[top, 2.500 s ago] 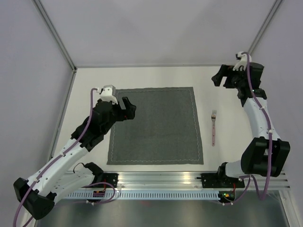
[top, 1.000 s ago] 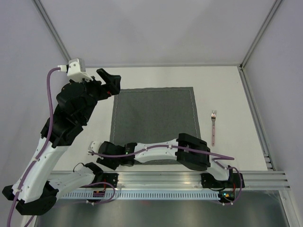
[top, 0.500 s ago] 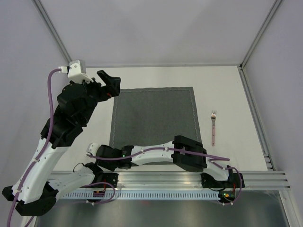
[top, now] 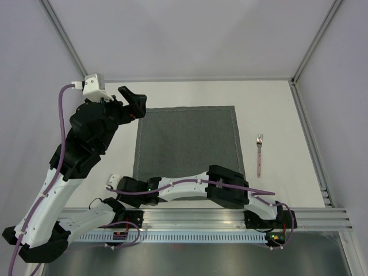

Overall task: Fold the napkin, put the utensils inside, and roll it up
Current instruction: Fold the napkin at the center of the board.

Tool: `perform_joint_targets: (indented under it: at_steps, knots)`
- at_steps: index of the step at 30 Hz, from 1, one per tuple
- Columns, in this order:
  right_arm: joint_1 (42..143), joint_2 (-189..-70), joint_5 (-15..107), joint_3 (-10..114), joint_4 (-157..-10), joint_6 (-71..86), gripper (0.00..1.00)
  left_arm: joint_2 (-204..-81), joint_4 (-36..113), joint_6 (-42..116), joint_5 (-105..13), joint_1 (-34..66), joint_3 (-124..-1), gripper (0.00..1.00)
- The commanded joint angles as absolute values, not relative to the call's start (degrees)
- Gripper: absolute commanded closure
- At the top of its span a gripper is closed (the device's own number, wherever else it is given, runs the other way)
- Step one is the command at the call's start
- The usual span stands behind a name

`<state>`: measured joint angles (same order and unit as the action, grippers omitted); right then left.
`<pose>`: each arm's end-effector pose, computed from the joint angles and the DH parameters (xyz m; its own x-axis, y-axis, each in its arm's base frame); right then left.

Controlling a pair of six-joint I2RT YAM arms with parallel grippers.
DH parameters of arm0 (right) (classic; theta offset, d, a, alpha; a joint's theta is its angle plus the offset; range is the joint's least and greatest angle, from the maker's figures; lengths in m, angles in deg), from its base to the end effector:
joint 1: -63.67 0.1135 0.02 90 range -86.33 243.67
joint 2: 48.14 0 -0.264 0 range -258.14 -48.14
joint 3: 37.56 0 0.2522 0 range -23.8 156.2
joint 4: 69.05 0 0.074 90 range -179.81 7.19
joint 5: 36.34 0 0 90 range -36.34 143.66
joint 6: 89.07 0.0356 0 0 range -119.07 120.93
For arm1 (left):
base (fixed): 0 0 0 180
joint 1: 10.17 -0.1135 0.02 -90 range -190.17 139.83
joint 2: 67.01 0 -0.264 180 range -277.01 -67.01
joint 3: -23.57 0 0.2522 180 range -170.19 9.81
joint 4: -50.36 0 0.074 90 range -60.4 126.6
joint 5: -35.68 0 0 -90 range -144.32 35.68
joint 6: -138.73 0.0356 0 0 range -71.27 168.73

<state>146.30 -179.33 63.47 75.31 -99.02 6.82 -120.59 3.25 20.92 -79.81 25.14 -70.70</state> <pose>0.0709 0.5009 0.1515 -0.1940 -0.7119 -0.6749 -0.9478 0.3135 -0.0582 0.1394 -0.0800 0.4785 -0.1613 -0.4018 -0.9014 0.1102 0.9003 -0.4211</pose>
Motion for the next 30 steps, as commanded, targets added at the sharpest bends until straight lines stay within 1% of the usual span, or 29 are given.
perform_joint_targets:
  at_steps: [1, 5, 6, 7, 10, 13, 15, 16, 25, 30]
  knots:
    - [147.2, -180.6, 61.5, 76.4, -99.1, 6.5, 0.51, -120.3, 3.2, 20.3, -80.5, 24.9, -70.9, 0.0]
    - [147.0, -180.7, 60.7, 76.1, -98.9, 6.8, 0.55, -120.4, 3.1, 20.2, -80.5, 24.8, -70.9, 0.0]
    - [147.0, -180.7, 60.7, 76.0, -98.9, 6.9, 0.57, -120.4, 3.2, 20.2, -80.5, 24.9, -71.0, 0.0]
    - [146.8, -180.6, 60.6, 75.9, -98.9, 7.0, 0.65, -120.4, 3.2, 20.1, -80.4, 24.8, -71.0, 0.0]
    - [146.6, -180.1, 60.5, 75.8, -99.2, 7.0, 0.74, -120.4, 3.2, 20.2, -80.5, 24.8, -71.1, 0.0]
    - [145.9, -178.9, 60.7, 75.8, -99.2, 6.8, 0.8, -120.4, 3.2, 20.1, -80.5, 24.9, -71.0, 0.0]
    - [145.5, -178.0, 60.6, 75.9, -99.4, 6.8, 0.82, -120.4, 3.2, 19.9, -80.7, 24.9, -70.8, 0.0]
    - [145.1, -177.8, 60.5, 76.0, -99.6, 6.8, 0.85, -120.4, 3.2, 20.0, -80.7, 24.8, -70.8, 0.0]
    - [140.8, -172.3, 57.1, 76.5, -100.6, 8.8, 0.91, -119.6, 3.7, 19.9, -82.1, 24.8, -70.3, 0.0]
    - [139.5, -168.8, 55.3, 76.1, -100.7, 9.4, 0.92, -119.1, 4.5, 20.1, -82.7, 24.9, -70.0, 0.0]
